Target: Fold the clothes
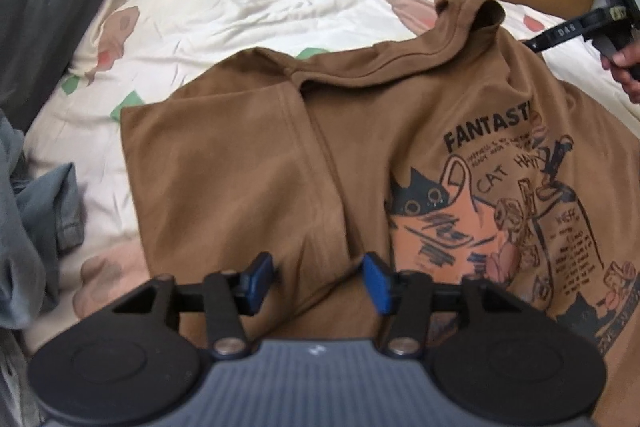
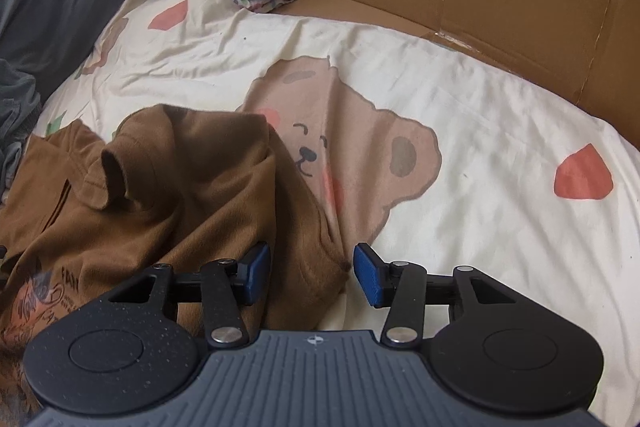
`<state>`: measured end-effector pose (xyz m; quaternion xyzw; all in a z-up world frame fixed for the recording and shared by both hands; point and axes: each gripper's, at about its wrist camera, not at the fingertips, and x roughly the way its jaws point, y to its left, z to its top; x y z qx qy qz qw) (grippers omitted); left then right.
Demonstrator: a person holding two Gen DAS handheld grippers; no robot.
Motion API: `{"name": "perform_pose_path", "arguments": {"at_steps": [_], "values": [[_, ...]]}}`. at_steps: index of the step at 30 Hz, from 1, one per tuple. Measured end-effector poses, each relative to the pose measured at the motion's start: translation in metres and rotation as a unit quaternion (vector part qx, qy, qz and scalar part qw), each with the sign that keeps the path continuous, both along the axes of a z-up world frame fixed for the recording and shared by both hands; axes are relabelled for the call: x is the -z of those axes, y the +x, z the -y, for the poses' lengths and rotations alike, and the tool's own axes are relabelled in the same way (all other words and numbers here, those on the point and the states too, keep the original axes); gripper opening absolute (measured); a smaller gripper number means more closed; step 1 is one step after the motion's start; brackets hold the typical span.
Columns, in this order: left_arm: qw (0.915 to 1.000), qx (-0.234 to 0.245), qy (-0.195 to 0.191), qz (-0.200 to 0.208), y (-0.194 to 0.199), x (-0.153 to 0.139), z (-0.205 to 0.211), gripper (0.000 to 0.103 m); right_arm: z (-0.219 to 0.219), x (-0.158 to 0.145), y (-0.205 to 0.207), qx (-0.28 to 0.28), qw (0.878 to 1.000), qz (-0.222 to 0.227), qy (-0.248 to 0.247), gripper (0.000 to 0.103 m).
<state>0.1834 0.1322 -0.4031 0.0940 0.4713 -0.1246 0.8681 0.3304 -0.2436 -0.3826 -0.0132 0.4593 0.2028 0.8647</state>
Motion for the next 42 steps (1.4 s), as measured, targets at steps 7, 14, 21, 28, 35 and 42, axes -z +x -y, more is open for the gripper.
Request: {"name": "perform_pose_path", "arguments": {"at_steps": [7,14,21,28,35,42], "values": [[0.9998,-0.012,-0.014,0.012,0.002,-0.004,-0.006,0.011,-0.004,0.005,0.001,-0.003,1.0,-0.001,0.001,0.012],[0.9968,-0.061,-0.041,0.032,0.003,-0.024,-0.023,0.006,0.006,-0.004,-0.004,0.013,1.0,0.004,0.008,0.006],[0.9924,-0.106,-0.043,0.048,0.002,-0.043,-0.049,0.005,0.033,-0.025,-0.014,0.058,0.998,0.024,-0.011,0.005],[0.9867,-0.146,-0.035,0.06,-0.002,-0.059,-0.076,0.005,0.074,-0.046,-0.028,0.109,0.993,0.039,-0.036,0.005],[0.9792,-0.187,-0.028,0.073,-0.005,-0.074,-0.102,0.005,0.116,-0.058,-0.045,0.157,0.985,0.045,-0.064,0.005],[0.9742,-0.212,-0.012,0.076,-0.013,-0.087,-0.118,0.005,0.15,-0.066,-0.064,0.193,0.976,0.042,-0.088,0.004]]}}
